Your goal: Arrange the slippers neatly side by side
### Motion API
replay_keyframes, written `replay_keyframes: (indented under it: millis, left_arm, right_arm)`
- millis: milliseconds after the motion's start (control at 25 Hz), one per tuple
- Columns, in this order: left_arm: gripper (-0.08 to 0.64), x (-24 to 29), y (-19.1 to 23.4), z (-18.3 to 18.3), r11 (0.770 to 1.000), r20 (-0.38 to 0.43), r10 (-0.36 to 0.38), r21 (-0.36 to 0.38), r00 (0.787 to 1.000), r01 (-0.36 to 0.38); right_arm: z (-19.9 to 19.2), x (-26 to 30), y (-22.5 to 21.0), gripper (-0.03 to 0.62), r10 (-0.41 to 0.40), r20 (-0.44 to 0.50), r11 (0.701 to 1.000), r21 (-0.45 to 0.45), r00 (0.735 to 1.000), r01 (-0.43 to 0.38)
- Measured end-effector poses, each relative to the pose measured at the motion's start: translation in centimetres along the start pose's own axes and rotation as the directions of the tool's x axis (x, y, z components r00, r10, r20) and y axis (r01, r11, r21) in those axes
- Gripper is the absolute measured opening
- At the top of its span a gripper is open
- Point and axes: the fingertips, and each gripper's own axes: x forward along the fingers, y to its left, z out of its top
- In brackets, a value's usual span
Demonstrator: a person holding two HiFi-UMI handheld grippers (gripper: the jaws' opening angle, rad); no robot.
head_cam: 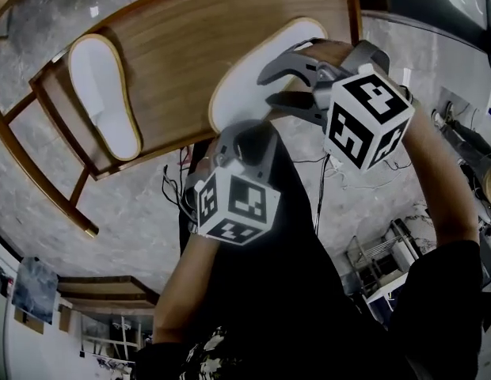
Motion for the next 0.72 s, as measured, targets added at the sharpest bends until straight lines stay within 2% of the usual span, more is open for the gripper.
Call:
replay_keyframes:
  millis: [160, 280, 360, 400, 440, 480, 600, 720]
  left_arm:
    - [0.063, 0.5, -0.5, -0.5, 1.0, -0.006, -0.003, -0.011, 1.0, 0.003]
    - [0.063, 0.8, -0.4, -1.0, 1.0, -0.025, -0.004, -0.02, 1.0, 0.004]
    - [0.063, 0.9, -0.4, -1.2, 1.0, -0.033, -0.005, -0.021, 0.999, 0.004]
    - [0.063, 0.9, -0.4, -1.4, 1.0, -0.038, -0.005, -0.016, 0.999, 0.005]
    - [0.063, 0.9, -0.3, -1.5, 1.0, -0.044, -0.004, -0.011, 0.999, 0.004]
    - [0.06, 0.9, -0.2, -1.7, 1.0, -0.048, -0.001, -0.008, 0.999, 0.001]
    - [0.055, 0.4, 0.2, -1.9, 1.0, -0.039, 0.017, -0.017, 0.999, -0.018]
    - [0.054, -1.0, 1.0, -1.5, 0.998, -0.02, 0.051, -0.02, 0.999, -0.051]
  right_arm:
    - [-0.4, 2.3, -0.5, 0.138, 0.123, -0.088, 0.985, -0.11, 0.989, -0.132]
    - [-1.5, 4.0, -0.5, 0.143, 0.212, -0.149, 0.967, -0.113, 0.966, -0.229]
    - [-2.0, 4.8, -0.2, 0.138, 0.246, -0.16, 0.961, -0.089, 0.956, -0.262]
    - [-2.0, 5.1, -0.2, 0.116, 0.248, -0.158, 0.962, -0.08, 0.956, -0.263]
    - [-2.0, 5.1, -0.1, 0.04, 0.246, -0.154, 0.963, -0.071, 0.957, -0.259]
    - [-1.9, 4.9, 0.0, 0.008, 0.246, -0.15, 0.965, -0.057, 0.958, -0.257]
    - [-0.5, 3.1, 0.4, 0.005, 0.241, -0.103, 0.97, 0.004, 0.965, -0.242]
    - [1.3, 0.8, 0.0, 0.005, 0.145, -0.01, 0.987, 0.064, 0.989, -0.144]
